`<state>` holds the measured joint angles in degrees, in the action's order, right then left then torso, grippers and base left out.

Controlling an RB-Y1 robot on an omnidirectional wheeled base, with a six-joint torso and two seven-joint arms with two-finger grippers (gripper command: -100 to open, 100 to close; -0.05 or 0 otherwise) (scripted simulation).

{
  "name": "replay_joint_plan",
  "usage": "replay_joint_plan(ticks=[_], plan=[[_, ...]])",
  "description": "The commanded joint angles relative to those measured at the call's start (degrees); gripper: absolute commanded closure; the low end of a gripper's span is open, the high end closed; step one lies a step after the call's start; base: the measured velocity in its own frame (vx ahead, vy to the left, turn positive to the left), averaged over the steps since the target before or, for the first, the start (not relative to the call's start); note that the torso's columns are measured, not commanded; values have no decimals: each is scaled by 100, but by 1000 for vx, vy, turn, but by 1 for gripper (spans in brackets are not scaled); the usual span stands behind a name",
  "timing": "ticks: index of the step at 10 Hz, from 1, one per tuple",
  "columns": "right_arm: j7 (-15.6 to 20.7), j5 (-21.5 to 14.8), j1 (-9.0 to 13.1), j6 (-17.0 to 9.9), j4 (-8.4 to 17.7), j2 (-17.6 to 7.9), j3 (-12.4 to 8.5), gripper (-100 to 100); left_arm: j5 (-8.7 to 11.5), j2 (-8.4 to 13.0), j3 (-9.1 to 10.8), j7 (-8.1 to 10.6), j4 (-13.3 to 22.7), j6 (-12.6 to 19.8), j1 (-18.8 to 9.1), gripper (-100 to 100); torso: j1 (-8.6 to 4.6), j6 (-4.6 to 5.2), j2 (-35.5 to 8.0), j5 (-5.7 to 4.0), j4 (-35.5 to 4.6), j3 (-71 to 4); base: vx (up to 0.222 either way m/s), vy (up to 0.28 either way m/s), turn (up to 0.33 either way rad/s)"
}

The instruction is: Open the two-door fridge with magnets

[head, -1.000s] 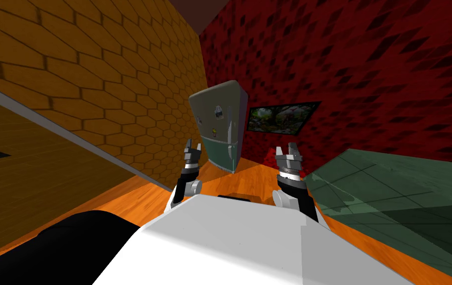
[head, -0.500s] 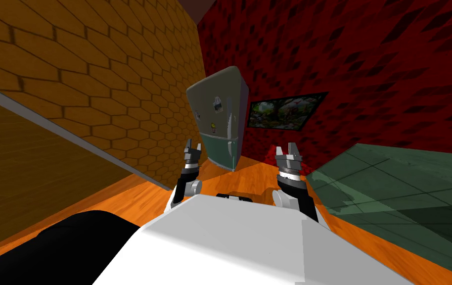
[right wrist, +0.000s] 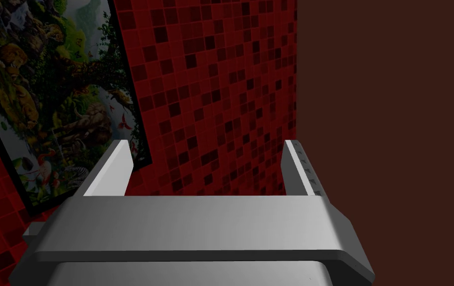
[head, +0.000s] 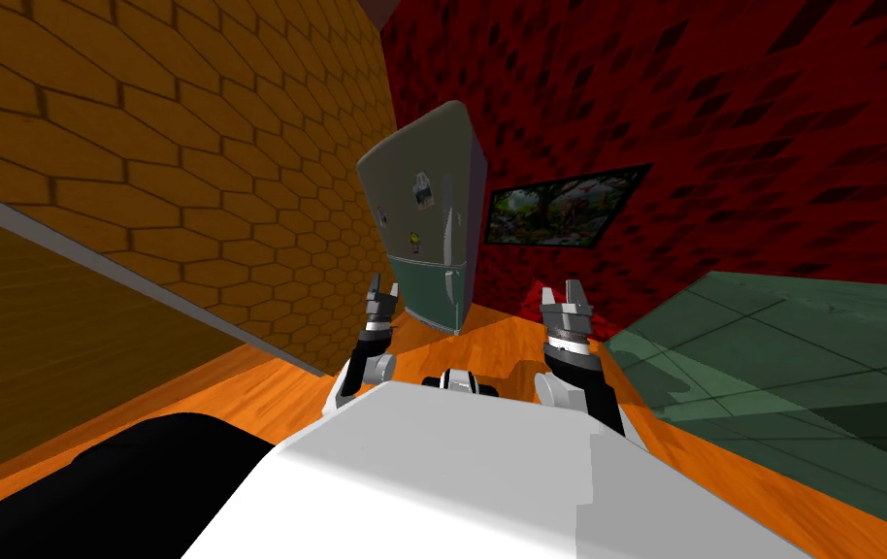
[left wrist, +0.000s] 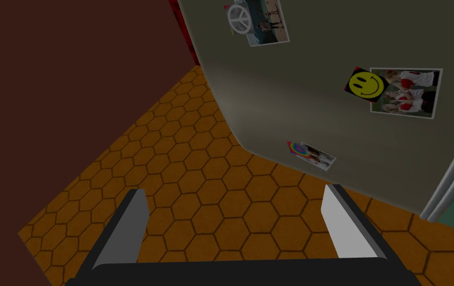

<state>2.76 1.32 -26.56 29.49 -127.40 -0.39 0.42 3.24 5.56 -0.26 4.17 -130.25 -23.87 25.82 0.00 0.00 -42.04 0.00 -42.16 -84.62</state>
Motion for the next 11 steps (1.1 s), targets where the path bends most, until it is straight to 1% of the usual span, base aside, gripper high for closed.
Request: replay_joint_plan(ticks=[1,2,6,7,8,9,10,11], plan=[[0,0,0,0,0,0,0,0,-21,152,-46,-20,263,-191,-85,-100,-3,0,-9,-1,-6,-3,107,-17,-58],[0,0,0,0,0,0,0,0,-38,189,-84,-36,470,-331,-146,-100,-4,-1,-19,-1,-10,2,142,-8,-77],[0,0,0,0,0,0,0,0,-74,204,-161,-68,897,-614,-271,-100,4,-1,-35,1,-15,12,112,-8,-57],[0,0,0,0,0,0,0,0,-82,197,-179,-76,999,-682,-302,-100,-1,0,-35,0,-15,12,86,-4,-47],[0,0,0,0,0,0,0,0,-98,174,-214,-91,1197,-811,-359,-100,-1,-1,-31,-1,-14,9,120,-9,-79],[0,0,0,0,0,0,0,0,-106,159,-231,-98,1291,-871,-387,-100,-3,0,-16,-1,-10,1,123,-13,-72],[0,0,0,0,0,0,0,0,-121,123,-263,-112,1471,-987,-439,-100,-3,-1,-15,-1,-9,-1,116,-3,-67],[0,0,0,0,0,0,0,0,-128,105,-278,-118,1557,-1043,-465,-100,1,-1,-20,0,-11,2,109,8,-56]])
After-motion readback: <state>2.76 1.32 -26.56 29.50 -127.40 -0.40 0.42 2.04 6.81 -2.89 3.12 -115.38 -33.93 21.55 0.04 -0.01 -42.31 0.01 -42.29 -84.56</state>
